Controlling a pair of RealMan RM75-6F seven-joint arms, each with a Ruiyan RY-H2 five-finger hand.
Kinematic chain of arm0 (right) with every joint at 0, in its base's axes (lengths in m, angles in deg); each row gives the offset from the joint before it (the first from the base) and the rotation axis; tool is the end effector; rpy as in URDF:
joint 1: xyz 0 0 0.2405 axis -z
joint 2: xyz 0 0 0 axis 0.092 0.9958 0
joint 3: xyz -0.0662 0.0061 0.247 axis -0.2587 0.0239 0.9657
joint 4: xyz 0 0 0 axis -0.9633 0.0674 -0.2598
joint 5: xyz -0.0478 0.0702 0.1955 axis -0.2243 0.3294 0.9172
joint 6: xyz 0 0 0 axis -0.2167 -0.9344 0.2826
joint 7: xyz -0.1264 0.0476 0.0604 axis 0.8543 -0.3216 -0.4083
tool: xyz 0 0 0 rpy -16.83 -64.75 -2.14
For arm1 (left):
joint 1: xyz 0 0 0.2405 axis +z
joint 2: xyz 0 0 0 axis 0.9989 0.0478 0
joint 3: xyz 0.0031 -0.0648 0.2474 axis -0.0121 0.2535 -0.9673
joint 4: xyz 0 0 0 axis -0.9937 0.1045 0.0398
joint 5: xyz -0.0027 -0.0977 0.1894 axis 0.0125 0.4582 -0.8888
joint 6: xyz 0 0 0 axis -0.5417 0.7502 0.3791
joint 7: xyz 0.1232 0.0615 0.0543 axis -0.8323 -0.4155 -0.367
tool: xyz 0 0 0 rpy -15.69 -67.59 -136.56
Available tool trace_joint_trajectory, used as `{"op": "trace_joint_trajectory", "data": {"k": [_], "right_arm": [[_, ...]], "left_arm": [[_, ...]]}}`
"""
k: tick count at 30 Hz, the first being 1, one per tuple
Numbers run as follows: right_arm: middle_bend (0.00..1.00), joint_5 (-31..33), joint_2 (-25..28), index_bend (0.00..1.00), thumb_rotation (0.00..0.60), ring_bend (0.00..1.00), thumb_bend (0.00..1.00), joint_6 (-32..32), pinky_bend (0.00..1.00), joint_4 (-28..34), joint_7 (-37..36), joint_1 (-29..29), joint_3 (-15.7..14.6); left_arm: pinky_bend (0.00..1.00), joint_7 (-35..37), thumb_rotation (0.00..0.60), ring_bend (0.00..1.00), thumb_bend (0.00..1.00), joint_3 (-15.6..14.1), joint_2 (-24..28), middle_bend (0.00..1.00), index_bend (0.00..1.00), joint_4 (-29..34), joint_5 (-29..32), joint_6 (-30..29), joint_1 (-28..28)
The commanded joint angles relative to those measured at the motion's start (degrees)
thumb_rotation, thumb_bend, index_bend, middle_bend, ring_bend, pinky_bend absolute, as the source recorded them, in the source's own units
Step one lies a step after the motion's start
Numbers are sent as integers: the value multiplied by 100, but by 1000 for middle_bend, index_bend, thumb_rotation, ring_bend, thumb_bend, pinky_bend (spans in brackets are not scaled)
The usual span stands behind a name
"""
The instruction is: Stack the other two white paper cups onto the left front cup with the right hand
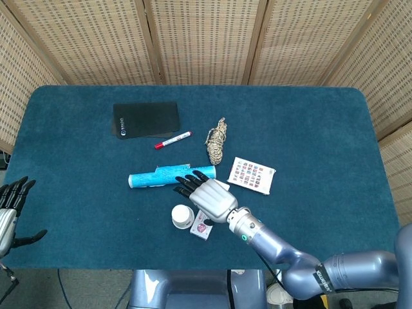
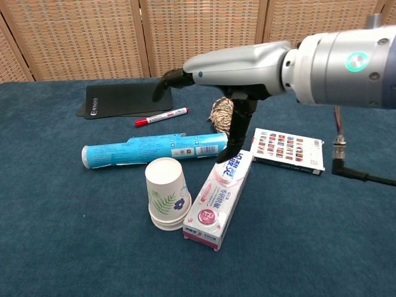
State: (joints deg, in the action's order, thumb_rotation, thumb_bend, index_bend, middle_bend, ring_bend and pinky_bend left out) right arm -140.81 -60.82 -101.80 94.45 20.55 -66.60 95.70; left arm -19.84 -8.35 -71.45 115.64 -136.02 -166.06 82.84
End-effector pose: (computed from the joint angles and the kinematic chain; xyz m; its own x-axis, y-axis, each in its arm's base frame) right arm -0.0119 -0.3009 0.0097 0.5659 -0.2543 0.7843 -0.6682 -0.6986 0.2556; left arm -0.2920 0.1722 0.1702 0.3779 0.0793 0.9224 0.9252 0.0058 -0.3795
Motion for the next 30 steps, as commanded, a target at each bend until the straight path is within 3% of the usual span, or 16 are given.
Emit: {"op": "trace_joint_trajectory", "data": {"k": [1, 7, 9, 19, 25, 30], "right_arm": [[71, -1168, 325, 153, 600, 57, 0, -491, 12, -297, -298, 554, -428], [13, -3357, 572, 86, 600, 2, 0, -1680, 0, -1845, -1789, 1456, -1050], [4, -3717, 586, 66, 600, 0, 0, -2118, 0, -2435, -2173, 1741, -1196], [0, -3717, 153, 7, 600, 0, 0, -3798, 0, -4592, -3792, 3505, -1451], [0, -3583, 361, 0, 600, 0, 0, -3983, 0, -4418, -3927, 4137, -1585], [0, -3411, 697, 0, 600, 0, 0, -3987, 0, -3520, -3339, 4493, -1586]], "left_arm": [[0, 37, 600, 0, 0, -7, 9, 0, 0, -5, -50, -45, 19], [0, 128, 600, 0, 0, -50, -22, 0, 0, -78, -262, -168, 54], [0, 136, 600, 0, 0, -64, -38, 0, 0, -100, -303, -194, 67], [0, 163, 600, 0, 0, -81, -182, 0, 0, -254, -430, -279, 87], [0, 141, 600, 0, 0, -87, -207, 0, 0, -281, -494, -376, 125], [0, 116, 600, 0, 0, -93, -224, 0, 0, -308, -544, -419, 138]]}}
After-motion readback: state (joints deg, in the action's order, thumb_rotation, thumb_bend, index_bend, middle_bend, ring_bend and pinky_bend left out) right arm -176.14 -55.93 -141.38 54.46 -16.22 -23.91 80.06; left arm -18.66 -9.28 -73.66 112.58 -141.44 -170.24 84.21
